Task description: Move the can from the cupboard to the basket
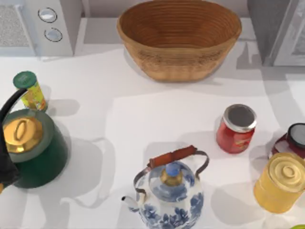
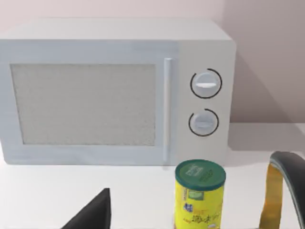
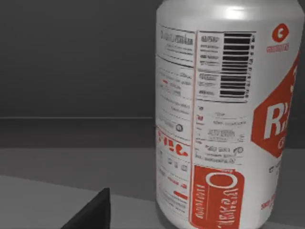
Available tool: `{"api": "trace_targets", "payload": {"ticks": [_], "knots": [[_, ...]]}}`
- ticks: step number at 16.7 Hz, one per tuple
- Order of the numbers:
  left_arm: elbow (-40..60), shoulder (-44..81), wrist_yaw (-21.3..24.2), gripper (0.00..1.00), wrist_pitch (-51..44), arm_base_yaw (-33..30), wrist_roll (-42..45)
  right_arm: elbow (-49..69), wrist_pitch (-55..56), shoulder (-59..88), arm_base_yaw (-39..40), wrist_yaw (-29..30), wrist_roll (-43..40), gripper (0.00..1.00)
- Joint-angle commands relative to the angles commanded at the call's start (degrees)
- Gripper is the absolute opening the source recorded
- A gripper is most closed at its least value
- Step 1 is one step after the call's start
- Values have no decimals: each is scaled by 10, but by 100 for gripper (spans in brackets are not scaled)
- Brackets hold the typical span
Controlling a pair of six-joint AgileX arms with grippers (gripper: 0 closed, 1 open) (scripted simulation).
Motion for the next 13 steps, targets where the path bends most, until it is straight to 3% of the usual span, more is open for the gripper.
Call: {"api": "trace_targets", "payload": {"ticks": [4,13], "knots": [[0,0,0,100,0,0,0,58,-15,47,7,7,0,100],[0,0,0,100,0,0,0,50,3,52,-6,0,0,100]]}}
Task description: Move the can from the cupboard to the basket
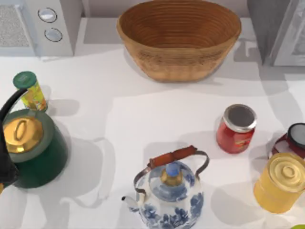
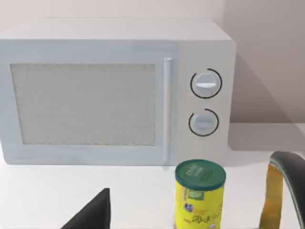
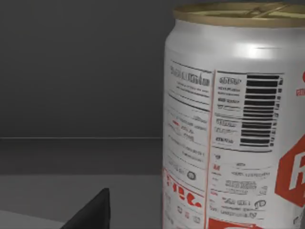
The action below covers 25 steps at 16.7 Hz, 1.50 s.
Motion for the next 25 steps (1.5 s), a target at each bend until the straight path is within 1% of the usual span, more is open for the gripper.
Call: {"api": "trace_targets", "payload": {"ticks": [5,13,18,25], "knots": [[0,0,0,100,0,0,0,1,1,1,1,-1,0,100],[0,0,0,100,0,0,0,94,19,112,-21,-19,0,100],[0,0,0,100,0,0,0,100,21,120,-23,-20,0,100],[0,0,0,100,0,0,0,100,21,120,-23,-20,0,47]]}}
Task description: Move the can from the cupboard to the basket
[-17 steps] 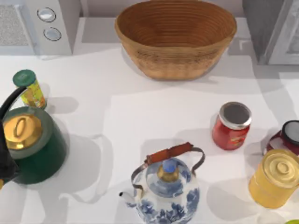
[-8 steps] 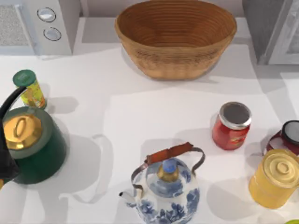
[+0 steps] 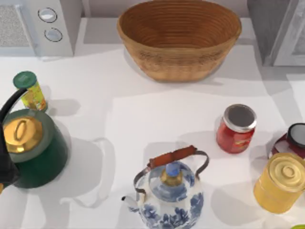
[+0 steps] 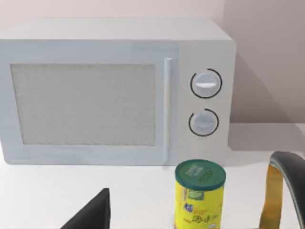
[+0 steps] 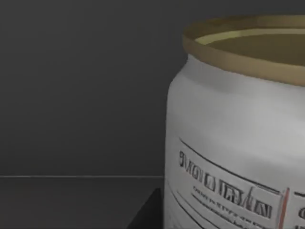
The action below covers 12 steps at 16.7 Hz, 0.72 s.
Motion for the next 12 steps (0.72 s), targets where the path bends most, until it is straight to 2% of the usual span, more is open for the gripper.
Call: {"api": "trace_targets", "payload": {"ticks": [6,12], "knots": [[0,0,0,100,0,0,0,0,0,0,0,0,0,2],[0,0,0,100,0,0,0,0,0,0,0,0,0,0]]}}
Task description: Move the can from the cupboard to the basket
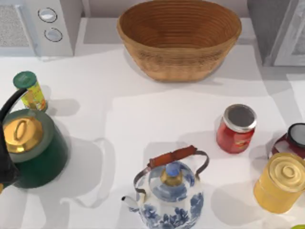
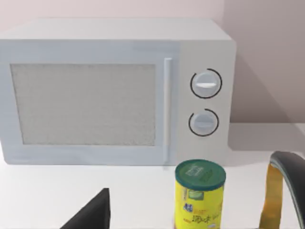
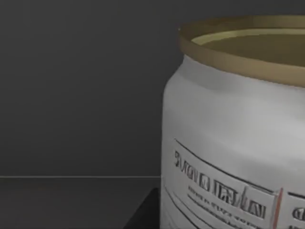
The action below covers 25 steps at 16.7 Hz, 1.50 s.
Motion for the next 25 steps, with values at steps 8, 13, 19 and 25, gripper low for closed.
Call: {"api": "trace_targets", "payload": {"ticks": [8,13,19,25], "knots": [[0,0,0,100,0,0,0,21,-67,-49,30,31,3,0],[0,0,0,100,0,0,0,56,-221,-157,93,90,1,0],[0,0,0,100,0,0,0,65,-266,-200,116,113,-1,0],[0,0,0,100,0,0,0,15,-246,-225,107,99,-3,0]]}}
